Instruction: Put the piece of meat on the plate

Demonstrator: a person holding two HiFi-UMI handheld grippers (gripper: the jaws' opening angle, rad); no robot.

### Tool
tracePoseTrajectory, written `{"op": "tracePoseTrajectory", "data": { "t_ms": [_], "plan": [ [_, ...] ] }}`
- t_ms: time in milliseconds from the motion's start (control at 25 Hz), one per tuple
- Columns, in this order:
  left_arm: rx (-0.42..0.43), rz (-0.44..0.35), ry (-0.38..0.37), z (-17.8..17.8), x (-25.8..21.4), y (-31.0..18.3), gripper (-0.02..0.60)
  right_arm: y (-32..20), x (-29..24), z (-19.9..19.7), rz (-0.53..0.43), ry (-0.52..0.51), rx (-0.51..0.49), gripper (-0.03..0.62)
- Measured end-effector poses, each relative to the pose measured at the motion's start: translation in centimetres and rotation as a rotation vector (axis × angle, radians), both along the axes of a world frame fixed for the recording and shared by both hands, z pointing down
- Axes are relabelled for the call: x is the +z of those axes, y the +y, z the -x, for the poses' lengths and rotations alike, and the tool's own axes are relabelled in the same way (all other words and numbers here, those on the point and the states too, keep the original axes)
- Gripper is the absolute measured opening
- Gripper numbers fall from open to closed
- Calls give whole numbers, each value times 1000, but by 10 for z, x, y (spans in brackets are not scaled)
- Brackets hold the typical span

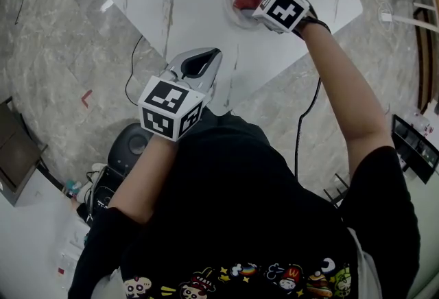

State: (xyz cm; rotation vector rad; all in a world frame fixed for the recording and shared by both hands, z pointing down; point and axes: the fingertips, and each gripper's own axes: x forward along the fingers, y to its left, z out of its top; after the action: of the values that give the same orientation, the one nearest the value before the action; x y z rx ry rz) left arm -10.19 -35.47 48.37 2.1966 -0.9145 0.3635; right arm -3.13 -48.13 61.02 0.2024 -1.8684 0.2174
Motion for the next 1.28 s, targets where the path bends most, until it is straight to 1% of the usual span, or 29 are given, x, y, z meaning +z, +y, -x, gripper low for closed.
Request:
{"op": "tracePoseTrajectory", "data": {
  "t_ms": [120, 160, 240, 280, 360, 440, 600, 640, 680, 800, 920, 1040, 1280],
  "plan": [
    [1, -5, -9, 0, 0, 0, 0, 1, -2, 0, -7, -29, 36, 305],
    [2, -6, -12, 1, 0, 0, 0, 1, -3, 0, -6, -42, 53, 315],
    [3, -9, -20, 1, 0, 0, 0, 2, -8, 0, -12, -72, 91, 314],
    [4, -11, -24, 2, 0, 0, 0, 1, -12, 0, -23, -92, 111, 303],
    [6, -16, -32, 2, -1, -1, 0, 0, -21, -1, -51, -149, 162, 262],
    [9, -21, -40, 3, -2, -2, 0, 0, -36, -2, -77, -226, 235, 200],
    [22, -43, -61, 3, -7, -6, 0, 3, -82, -5, -156, -436, 435, 64],
    [25, -50, -65, 3, -8, -7, 0, 5, -94, -9, -176, -479, 484, 35],
    [28, -57, -70, 2, -10, -9, 0, 8, -104, -12, -191, -517, 528, 26],
    [41, -81, -83, 0, -18, -12, 0, 21, -133, -22, -232, -598, 620, 25],
    [57, -106, -94, -2, -27, -13, 0, 35, -159, -32, -272, -650, 675, 25],
    [73, -132, -107, -4, -36, -16, 0, 48, -177, -41, -297, -690, 722, 25],
    [109, -185, -124, -6, -52, -14, 0, 72, -197, -66, -360, -745, 836, 25]
  ]
}}
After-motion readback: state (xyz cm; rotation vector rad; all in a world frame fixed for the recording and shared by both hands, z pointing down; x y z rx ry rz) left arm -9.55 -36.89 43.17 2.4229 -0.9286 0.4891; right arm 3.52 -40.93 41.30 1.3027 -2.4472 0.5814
